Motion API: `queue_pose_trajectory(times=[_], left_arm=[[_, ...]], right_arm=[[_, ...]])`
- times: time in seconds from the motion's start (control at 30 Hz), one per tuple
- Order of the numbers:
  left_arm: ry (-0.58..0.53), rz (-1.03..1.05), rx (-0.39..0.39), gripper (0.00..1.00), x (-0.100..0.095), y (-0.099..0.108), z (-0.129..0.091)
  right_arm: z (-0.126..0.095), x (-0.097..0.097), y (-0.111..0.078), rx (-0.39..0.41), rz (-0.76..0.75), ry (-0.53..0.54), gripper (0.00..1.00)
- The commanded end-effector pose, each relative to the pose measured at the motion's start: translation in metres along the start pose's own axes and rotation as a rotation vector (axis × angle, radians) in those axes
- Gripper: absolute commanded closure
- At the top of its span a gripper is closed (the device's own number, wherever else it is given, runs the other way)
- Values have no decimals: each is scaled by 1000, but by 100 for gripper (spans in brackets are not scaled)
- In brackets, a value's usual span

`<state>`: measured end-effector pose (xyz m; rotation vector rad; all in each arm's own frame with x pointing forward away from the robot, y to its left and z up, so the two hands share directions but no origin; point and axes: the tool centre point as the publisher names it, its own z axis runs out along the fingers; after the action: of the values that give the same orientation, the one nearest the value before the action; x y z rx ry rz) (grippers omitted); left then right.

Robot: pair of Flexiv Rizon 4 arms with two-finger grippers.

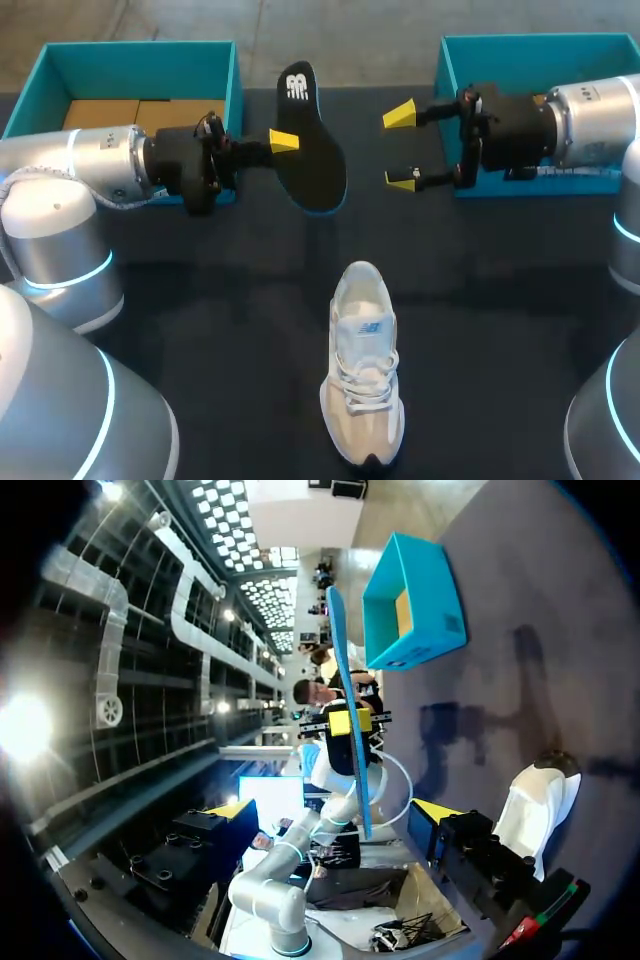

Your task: Take the shoe out of the shoebox, open the shoe tongue, remove and reinsert the insole, then place the shoe into the shoebox

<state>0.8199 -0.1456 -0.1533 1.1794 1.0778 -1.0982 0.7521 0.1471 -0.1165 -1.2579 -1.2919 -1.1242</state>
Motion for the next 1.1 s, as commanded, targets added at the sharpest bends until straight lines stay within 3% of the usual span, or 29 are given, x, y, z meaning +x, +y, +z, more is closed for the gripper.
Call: queue_pose_trajectory(times=[0.03, 0.4, 1.1], left_arm=[[-2, 240, -5, 100, 5, -2, 1], [-24, 107, 33, 100, 5, -4, 11], [-38, 50, 33, 100, 8, -9, 28]], right_arm=[[1, 0, 0, -1, 1, -3, 0], [1, 0, 0, -1, 1, -3, 0], [34, -11, 10, 37, -93, -84, 0]])
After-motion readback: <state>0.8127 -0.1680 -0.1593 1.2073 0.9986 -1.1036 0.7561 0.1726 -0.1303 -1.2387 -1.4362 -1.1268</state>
